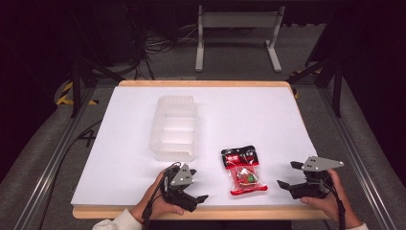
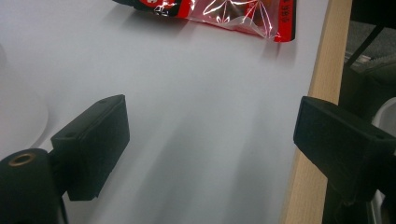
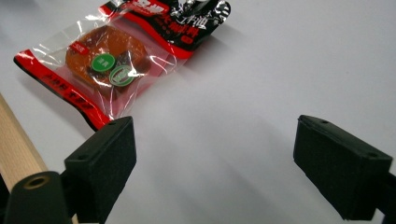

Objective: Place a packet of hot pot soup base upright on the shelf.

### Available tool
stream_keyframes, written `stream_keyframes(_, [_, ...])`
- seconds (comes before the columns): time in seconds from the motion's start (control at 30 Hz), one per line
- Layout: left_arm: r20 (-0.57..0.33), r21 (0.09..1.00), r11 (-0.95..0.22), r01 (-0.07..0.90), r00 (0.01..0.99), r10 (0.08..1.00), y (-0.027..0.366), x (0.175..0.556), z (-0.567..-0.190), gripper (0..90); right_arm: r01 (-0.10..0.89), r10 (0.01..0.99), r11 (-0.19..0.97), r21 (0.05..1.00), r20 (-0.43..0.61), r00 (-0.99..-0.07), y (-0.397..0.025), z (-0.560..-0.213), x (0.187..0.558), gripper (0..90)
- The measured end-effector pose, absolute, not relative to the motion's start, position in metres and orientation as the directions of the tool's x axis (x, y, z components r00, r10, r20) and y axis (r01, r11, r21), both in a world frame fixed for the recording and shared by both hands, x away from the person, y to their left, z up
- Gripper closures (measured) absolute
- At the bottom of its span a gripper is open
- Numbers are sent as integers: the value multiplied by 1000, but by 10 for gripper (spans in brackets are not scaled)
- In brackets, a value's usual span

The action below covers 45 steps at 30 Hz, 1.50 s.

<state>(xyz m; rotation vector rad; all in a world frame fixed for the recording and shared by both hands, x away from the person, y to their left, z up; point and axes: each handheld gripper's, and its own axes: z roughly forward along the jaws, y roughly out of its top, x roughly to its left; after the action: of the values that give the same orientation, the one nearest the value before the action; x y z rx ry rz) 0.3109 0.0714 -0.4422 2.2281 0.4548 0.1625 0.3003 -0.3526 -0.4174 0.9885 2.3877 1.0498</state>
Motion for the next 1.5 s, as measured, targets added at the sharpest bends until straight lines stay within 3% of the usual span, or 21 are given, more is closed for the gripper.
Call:
stream_keyframes(0.6, [-64, 730, -625, 276, 938, 340, 44, 317, -438, 113, 466, 668, 496, 733, 21, -744, -344, -417, 303, 175])
stream_keyframes(1.13, [-214, 678, -613, 406, 907, 363, -5, 354, -446, 109, 510, 606, 519, 686, 126, -785, -303, -428, 363, 215])
stream_keyframes(1.5, [-286, 685, -569, 456, 886, 366, -20, 378, -447, 166, 584, 600, 451, 675, 255, -759, -295, -438, 392, 192])
